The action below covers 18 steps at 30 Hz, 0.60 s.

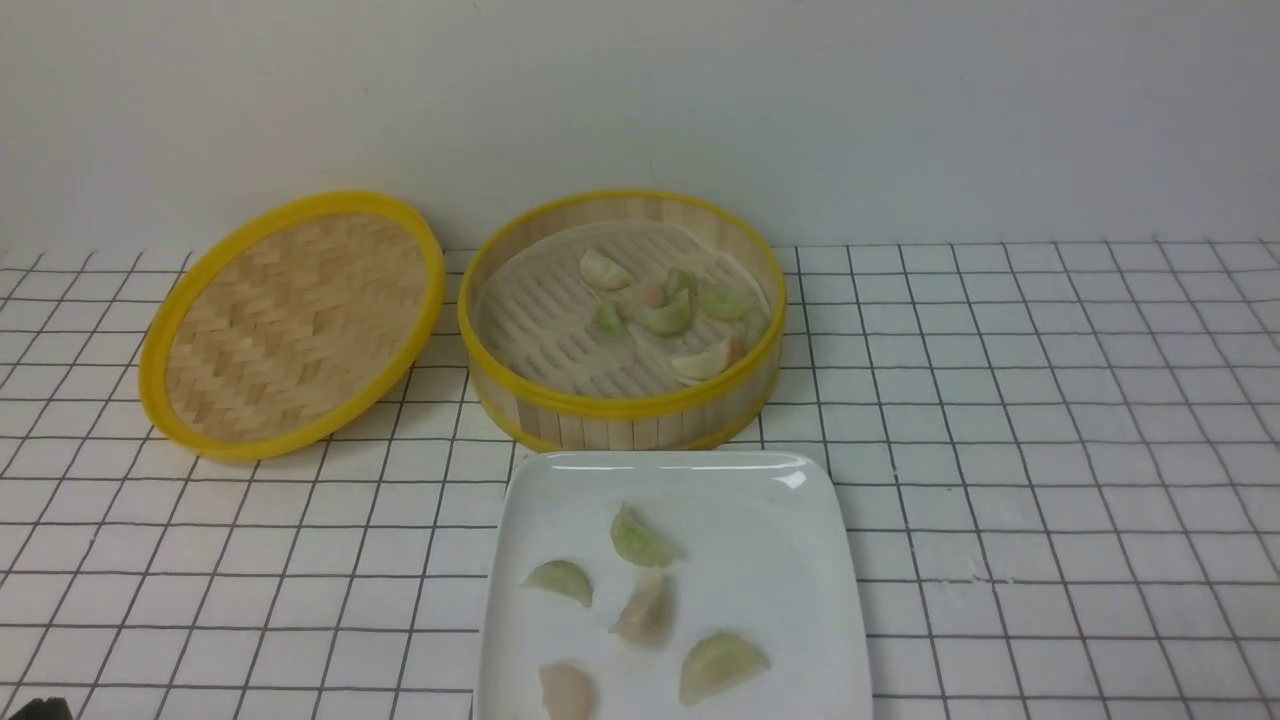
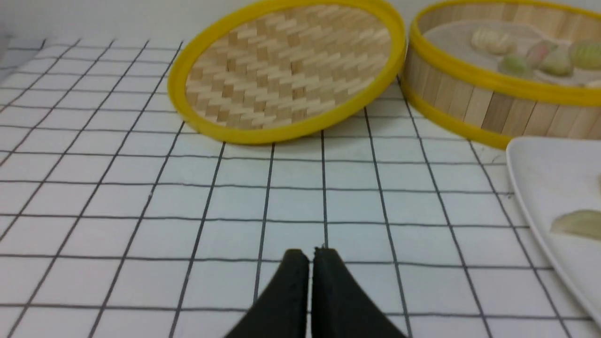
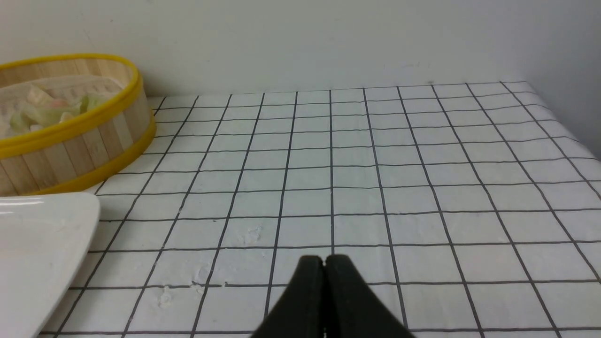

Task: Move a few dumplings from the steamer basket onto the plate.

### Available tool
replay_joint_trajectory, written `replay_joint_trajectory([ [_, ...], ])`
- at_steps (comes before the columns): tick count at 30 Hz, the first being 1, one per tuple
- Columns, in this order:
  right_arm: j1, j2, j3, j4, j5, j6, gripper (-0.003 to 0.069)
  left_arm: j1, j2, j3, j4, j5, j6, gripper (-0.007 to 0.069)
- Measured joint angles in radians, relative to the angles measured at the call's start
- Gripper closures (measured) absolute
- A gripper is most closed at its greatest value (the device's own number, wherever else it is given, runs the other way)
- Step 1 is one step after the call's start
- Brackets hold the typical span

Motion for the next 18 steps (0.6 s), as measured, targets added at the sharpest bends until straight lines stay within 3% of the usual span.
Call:
replay_joint_trajectory([
  [6, 0.0, 0.0, 0.0, 0.0, 0.0, 0.0, 0.0669, 0.0, 0.0, 0.0, 0.011, 0.011, 0.112, 0.0631],
  [18, 0.0, 0.0, 0.0, 0.0, 0.0, 0.002, 0.0669, 0.0, 0.0, 0.0, 0.001, 0.014, 0.124, 0.0631],
])
